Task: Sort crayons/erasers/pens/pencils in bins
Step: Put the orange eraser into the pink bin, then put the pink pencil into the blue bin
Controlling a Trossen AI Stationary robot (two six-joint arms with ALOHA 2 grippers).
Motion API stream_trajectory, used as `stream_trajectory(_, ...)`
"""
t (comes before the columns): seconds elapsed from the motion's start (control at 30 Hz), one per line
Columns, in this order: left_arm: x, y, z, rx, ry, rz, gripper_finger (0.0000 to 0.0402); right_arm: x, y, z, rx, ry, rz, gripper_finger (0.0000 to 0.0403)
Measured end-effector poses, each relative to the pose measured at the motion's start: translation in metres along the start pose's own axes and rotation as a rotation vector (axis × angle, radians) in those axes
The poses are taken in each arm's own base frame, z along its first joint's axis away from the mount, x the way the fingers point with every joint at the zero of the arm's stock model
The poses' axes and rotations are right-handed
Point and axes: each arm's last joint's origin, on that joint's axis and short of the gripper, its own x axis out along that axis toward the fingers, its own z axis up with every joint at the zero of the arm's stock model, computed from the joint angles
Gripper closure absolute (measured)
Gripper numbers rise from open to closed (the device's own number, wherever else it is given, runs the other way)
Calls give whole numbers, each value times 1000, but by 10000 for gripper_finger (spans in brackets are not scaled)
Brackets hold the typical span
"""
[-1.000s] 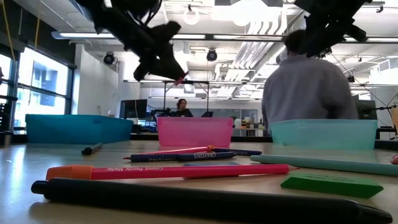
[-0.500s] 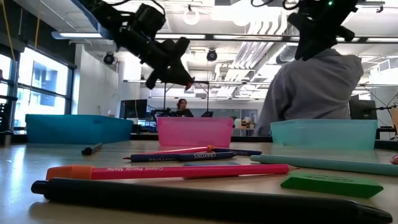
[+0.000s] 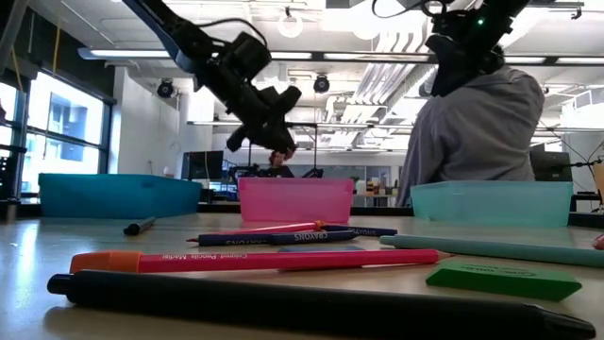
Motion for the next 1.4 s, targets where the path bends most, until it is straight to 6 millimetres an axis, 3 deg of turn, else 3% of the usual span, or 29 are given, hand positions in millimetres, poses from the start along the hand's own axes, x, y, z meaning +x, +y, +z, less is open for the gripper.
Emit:
stream_trajectory(0.37, 30, -1, -29, -52, 133, 3, 339, 12, -27, 14, 17, -66, -54, 284)
stream_trajectory(0.63, 33, 3, -39, -52, 214, 30, 339, 16, -40, 17, 55, -79, -91, 284)
stream_trajectory(0.9, 32, 5, -43, -41, 264, 30, 336, 16, -41, 20, 67, -101, -90, 284)
stream_trajectory(1.4, 24, 4, -34, -26, 231, 3, 241, 16, -34, 19, 48, -89, 131, 284)
